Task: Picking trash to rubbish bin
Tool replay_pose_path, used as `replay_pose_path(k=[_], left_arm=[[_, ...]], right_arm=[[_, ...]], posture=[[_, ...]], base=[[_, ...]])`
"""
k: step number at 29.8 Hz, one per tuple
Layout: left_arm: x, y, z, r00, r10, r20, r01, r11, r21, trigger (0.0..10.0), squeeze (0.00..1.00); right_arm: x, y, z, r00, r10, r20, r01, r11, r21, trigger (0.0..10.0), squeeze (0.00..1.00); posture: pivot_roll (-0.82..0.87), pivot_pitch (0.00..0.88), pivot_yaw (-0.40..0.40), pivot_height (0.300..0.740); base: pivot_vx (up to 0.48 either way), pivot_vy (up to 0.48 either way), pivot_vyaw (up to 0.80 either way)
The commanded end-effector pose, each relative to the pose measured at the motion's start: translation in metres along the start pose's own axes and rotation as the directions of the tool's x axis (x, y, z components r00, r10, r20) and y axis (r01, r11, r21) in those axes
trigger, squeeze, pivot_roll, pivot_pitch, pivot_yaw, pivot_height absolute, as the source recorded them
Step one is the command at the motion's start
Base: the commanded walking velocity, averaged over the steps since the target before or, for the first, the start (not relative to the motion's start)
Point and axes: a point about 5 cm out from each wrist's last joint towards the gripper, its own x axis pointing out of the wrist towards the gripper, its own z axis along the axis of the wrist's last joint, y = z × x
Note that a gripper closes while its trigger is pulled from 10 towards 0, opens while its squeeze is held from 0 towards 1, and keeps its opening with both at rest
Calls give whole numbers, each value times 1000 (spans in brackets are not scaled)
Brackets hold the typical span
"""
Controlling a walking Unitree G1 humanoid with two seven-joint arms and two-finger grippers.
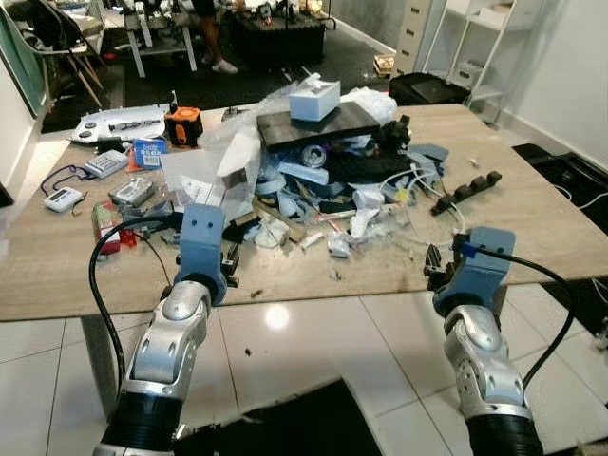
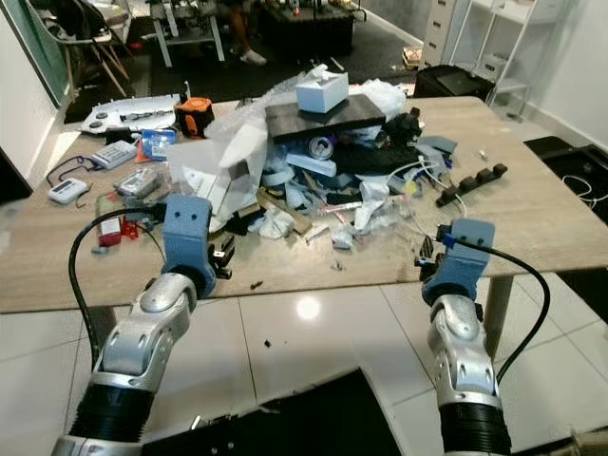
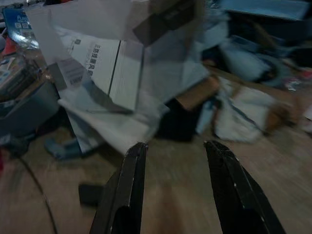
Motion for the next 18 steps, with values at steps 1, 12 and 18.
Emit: replay_pose_path(k=[1,12,18], left_arm=[[0,-2,0,1000,-8,-8,8,1000,-11,10000,0],[-1,-1,0,1000,-2,-6,2,1000,-15,10000,0],[-1,-4,2,1000,-14,9,14,1000,-5,10000,0]], right_arm=[[-1,-2,-4,1000,-6,-15,6,1000,-12,10000,0],[-1,-2,-5,1000,-3,-19,2,1000,-15,10000,0],[-1,-2,-5,1000,-2,-21,2,1000,-16,10000,0]], posture=[[111,37,28,740],[114,32,25,740],[116,33,25,740]], base=[[435,0,0],[423,0,0],[55,0,0]])
